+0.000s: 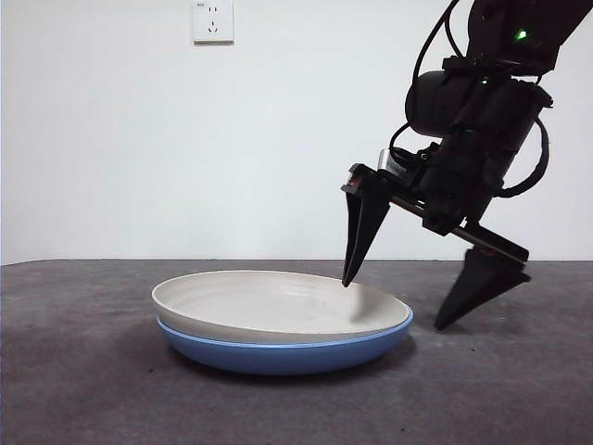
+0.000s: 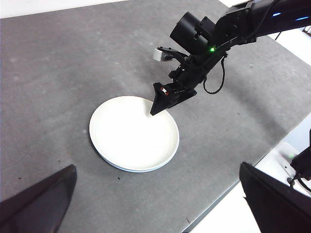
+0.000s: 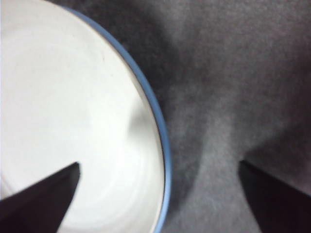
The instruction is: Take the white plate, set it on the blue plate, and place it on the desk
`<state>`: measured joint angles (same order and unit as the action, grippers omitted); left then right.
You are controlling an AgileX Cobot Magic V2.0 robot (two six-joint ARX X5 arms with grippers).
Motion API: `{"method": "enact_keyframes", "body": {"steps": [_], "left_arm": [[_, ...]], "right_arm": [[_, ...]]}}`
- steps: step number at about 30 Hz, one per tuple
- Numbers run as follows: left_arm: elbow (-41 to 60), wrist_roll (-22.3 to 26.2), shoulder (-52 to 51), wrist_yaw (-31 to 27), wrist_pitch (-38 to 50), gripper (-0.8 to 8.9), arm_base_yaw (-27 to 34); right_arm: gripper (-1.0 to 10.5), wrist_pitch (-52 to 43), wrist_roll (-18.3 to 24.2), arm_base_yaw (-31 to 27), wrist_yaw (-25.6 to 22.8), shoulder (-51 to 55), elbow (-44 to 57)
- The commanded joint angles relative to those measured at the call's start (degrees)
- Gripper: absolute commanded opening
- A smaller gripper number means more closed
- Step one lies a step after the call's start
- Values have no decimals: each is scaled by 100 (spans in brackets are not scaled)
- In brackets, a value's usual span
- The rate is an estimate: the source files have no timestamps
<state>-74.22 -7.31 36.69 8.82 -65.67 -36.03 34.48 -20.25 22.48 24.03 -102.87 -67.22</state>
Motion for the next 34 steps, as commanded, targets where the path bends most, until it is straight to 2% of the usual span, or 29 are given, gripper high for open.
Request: {"method": "enact_keyframes", "body": {"steps": [1,3,10,15,23,28,34], "left_arm": [[-66,66,31,-24,35,680,-42],[-66,68,31,-24,-24,680,-42],[-66,87,31,-24,-334,680,-42],[-66,79,31,-24,-501,680,-39],[-66,-15,31,-24,-542,679,-42],[-66,-227,31,-24,-544,679,-42],[-63,-243,31,-24,-544,679,-42]], "right_arm": [[643,361,334,-50,-11,179,-256],[655,726,525,-68,-55,387,-385],[655,2282,1032,120,-743,1700,-798],[655,2887,1047,376,-1054,3005,-822],[655,3445,990,721,-1075,4999,-822],[654,3919,990,782,-1084,5842,-822],[654,4247,997,780,-1106,6568,-815]]}}
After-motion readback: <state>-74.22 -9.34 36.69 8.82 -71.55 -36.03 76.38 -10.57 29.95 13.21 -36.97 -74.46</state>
